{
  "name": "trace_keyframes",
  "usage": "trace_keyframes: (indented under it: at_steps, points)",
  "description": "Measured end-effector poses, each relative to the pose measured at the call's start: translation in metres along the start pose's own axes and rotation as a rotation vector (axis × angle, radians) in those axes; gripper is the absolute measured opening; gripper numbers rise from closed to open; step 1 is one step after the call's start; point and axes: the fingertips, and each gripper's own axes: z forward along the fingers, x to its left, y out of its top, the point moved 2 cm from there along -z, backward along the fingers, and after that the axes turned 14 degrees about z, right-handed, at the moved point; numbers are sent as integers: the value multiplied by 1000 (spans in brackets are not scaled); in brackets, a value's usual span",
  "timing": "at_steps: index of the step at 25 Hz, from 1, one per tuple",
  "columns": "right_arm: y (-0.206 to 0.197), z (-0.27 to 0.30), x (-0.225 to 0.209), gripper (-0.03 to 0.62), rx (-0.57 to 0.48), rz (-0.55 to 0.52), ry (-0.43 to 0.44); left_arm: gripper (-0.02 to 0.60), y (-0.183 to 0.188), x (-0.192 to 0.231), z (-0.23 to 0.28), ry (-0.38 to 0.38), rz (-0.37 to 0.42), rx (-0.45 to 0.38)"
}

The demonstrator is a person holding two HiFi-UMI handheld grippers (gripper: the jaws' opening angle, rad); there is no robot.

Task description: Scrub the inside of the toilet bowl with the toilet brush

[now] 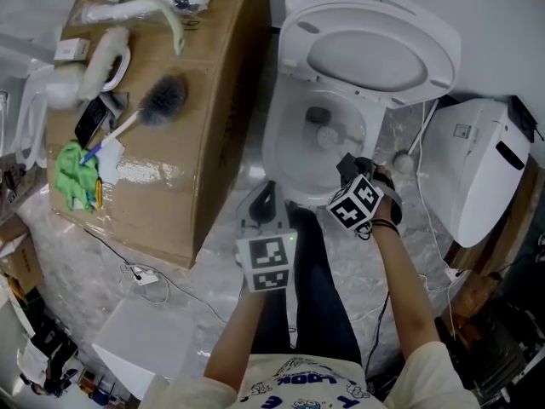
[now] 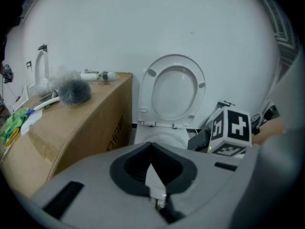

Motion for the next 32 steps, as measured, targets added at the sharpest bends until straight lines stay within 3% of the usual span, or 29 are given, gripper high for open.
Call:
trace_keyframes:
  at_steps: [6,11,15,22,32]
  points:
    - [4,-2,-25,163,-38,5,-93,2,2,-3,-1,-7,6,-4]
    - [-3,5,-41,163,-1,-4,-149,1,1,-4,-1,-10,12,-2]
    - [-11,8,-40,163,33,39,-115,1,0,-2,0,-6,11,1]
    - [-22,11,-18,163,95,2,-43,2,-1,-2,0,-5,7,2]
    - [-22,-10,34,163,154,-35,175,1,-3,-5,-1,-10,3,4]
